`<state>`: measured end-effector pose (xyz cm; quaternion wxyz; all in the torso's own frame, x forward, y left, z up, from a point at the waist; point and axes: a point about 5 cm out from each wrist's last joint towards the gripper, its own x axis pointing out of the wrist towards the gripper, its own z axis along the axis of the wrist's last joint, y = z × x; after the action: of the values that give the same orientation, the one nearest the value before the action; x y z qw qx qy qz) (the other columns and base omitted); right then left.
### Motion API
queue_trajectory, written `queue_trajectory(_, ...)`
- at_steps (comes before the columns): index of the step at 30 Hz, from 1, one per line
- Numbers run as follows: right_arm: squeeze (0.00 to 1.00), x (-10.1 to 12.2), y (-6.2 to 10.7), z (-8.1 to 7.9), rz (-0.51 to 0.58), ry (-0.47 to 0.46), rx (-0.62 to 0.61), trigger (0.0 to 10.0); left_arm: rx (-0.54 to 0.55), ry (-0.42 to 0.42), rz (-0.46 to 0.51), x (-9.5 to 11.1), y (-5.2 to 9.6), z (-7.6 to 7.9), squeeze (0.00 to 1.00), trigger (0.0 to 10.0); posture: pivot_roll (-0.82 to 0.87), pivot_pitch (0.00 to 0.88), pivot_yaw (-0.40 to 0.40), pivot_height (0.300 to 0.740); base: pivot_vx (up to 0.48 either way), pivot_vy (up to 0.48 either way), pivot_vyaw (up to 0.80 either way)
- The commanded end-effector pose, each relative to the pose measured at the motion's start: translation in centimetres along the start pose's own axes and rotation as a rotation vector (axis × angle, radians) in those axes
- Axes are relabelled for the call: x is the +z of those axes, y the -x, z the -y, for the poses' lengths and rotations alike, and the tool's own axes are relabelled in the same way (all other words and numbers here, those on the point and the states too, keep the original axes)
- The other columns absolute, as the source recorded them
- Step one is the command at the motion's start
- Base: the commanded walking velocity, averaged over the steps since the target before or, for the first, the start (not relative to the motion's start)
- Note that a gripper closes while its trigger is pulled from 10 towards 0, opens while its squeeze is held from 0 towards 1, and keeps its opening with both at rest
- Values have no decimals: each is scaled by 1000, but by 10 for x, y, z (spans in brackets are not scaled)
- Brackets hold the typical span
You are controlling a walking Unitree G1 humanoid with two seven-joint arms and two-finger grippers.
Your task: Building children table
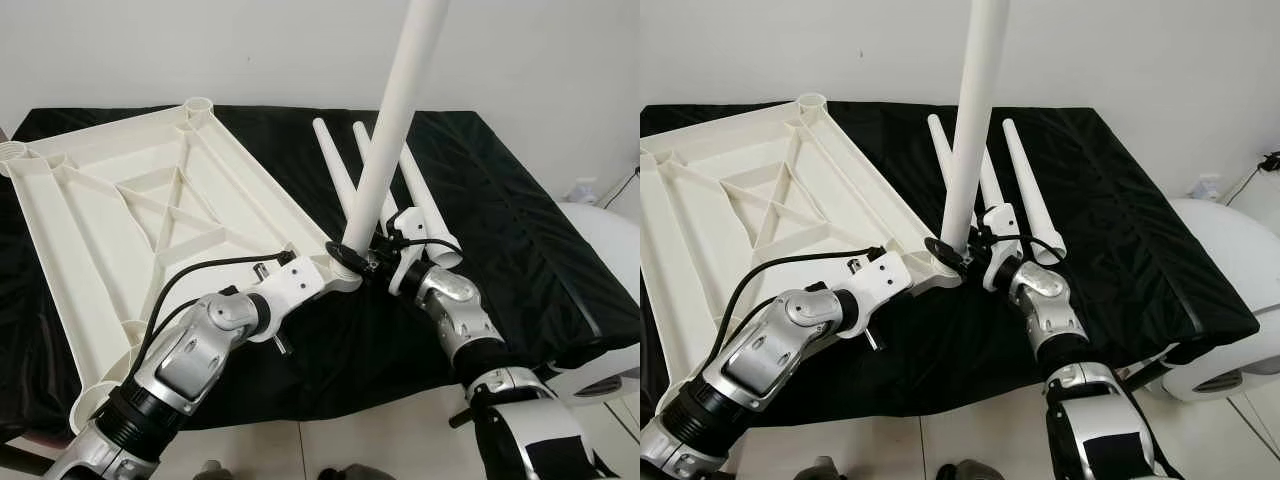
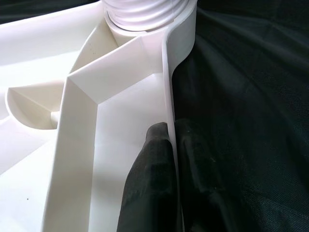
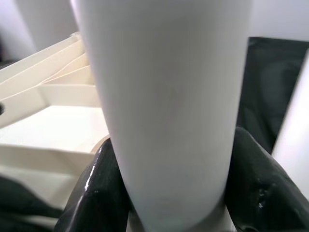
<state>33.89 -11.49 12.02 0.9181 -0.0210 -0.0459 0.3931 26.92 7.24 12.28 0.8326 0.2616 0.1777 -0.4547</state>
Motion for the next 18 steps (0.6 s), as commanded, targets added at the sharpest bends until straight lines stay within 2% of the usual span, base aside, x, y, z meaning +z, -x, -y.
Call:
queue_trajectory(1, 0, 2, -4, -3, 7, 4, -37, 10000, -61, 21, -20, -5, -6, 12, 0, 10000, 34, 0, -83, 740, 0, 0, 0)
queue_trajectory(6, 0, -2, -8, -11, -9, 5, -107, 10000, -70, 13, -19, -5, -7, 14, 0, 10000, 37, 0, -87, 740, 0, 0, 0)
queue_trajectory(13, 0, -1, -15, -31, 29, -47, -190, 10000, -90, 8, -18, -4, -8, 20, 0, 10000, 35, 0, -85, 740, 0, 0, 0)
queue_trajectory(18, 0, 3, -21, -41, 54, -89, -326, 10000, -101, 7, -18, -4, -8, 22, 0, 10000, 34, 0, -84, 740, 0, 0, 0)
